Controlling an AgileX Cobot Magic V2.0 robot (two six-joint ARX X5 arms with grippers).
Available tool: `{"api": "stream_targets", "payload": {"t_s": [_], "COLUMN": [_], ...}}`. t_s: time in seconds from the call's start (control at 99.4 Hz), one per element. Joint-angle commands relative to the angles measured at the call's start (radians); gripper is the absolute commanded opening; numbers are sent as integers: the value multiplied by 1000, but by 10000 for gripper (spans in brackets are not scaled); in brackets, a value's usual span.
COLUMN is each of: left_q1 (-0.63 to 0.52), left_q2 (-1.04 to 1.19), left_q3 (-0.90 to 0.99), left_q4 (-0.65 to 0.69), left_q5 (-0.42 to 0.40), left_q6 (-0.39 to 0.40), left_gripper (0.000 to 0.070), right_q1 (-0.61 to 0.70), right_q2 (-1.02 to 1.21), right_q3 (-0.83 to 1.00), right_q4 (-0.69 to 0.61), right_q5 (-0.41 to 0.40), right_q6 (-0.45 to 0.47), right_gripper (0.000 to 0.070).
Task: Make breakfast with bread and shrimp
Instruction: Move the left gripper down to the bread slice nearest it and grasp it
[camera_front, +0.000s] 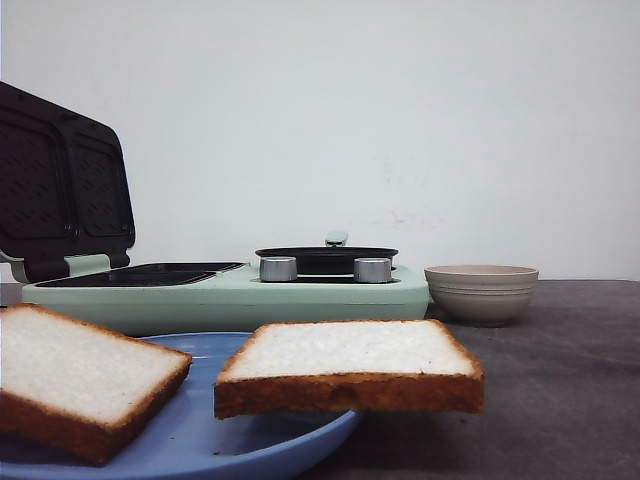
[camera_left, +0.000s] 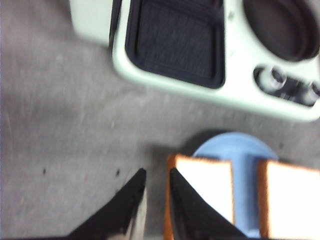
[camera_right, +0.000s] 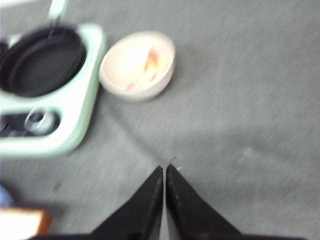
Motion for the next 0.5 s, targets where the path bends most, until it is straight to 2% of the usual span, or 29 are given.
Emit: {"api": "stream_targets", "payload": {"t_s": [0.0, 0.04, 0.111, 0.181, 0.312, 0.422, 0.493], "left_q1": [-2, -3, -6, -12, -24, -32, -41], "left_q2": [7, 7, 7, 8, 8, 15, 29], "left_q3": [8, 4, -8, -29, -92, -167, -212], "left_q4": [-11, -19, -28, -36, -34, -15, 25], "left_q5": [25, 47, 78, 86, 122, 164, 215], "left_q6": [55, 56, 53, 53, 51, 48, 13], "left_gripper": [34, 92, 236, 313, 314, 314, 315], "right_q1": [0, 0, 0, 0, 0, 0, 0], "right_q2": [3, 4, 6, 5, 5, 5, 3], "right_q3": [16, 16, 16, 16, 16, 16, 16], "right_q4": [-3, -12, -23, -39, -84, -121, -128], "right_q5": [-18, -20, -29, -61, -114, -119, -120], "right_q6": [2, 2, 1, -1, -27, -49, -51], "right_gripper": [3, 3, 3, 3, 3, 3, 3]}}
